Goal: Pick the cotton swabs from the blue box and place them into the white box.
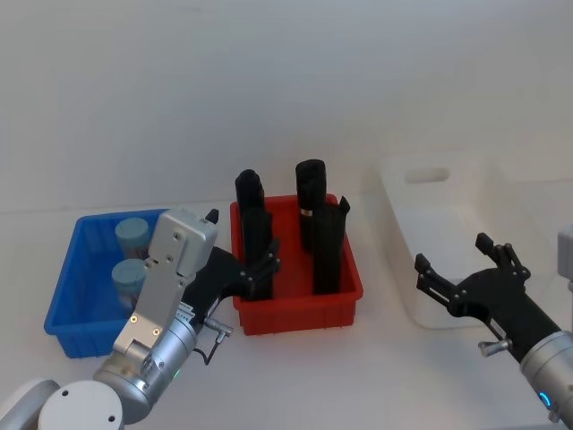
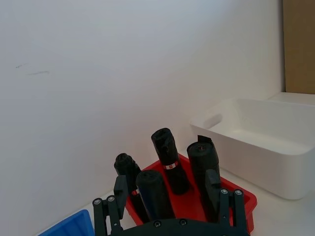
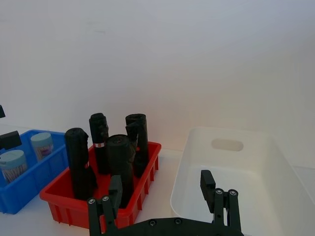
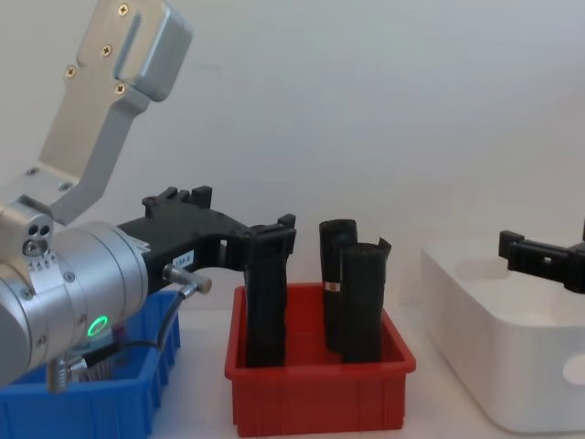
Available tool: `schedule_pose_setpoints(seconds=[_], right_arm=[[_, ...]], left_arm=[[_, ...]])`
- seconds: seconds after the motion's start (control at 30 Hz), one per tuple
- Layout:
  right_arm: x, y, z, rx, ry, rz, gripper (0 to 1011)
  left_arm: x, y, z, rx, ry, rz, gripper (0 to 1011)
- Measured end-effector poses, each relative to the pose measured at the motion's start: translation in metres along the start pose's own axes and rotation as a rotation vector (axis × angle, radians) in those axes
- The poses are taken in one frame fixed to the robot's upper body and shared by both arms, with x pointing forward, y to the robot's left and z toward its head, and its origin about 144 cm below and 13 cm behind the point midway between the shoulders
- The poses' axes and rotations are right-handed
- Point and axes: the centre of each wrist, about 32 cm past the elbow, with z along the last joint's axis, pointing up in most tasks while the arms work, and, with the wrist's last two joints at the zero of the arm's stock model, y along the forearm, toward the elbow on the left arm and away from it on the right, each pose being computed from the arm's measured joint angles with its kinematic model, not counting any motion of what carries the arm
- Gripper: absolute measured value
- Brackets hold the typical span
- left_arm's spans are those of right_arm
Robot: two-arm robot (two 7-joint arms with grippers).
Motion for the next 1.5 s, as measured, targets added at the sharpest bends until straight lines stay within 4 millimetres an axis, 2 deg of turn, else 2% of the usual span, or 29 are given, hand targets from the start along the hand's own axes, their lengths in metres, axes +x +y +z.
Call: schedule_pose_setpoints(seconds=[0.5,1.1,1.5], right_arm=[[0.0,0.0,0.0,0.0,0.0,0.0,1001],[0.0,0.0,0.0,0.0,0.0,0.0,1002],[0.0,0.0,0.0,0.0,0.0,0.0,1002]], left_arm=[[0.011,-0.008,0.001,0.015,0.025,0.009,1004],[0.047,-0.031,-0.006,0.102,0.104,0.077,1004],[0.072,-0.04,-0.014,0.194,0.156,0.153,1004]])
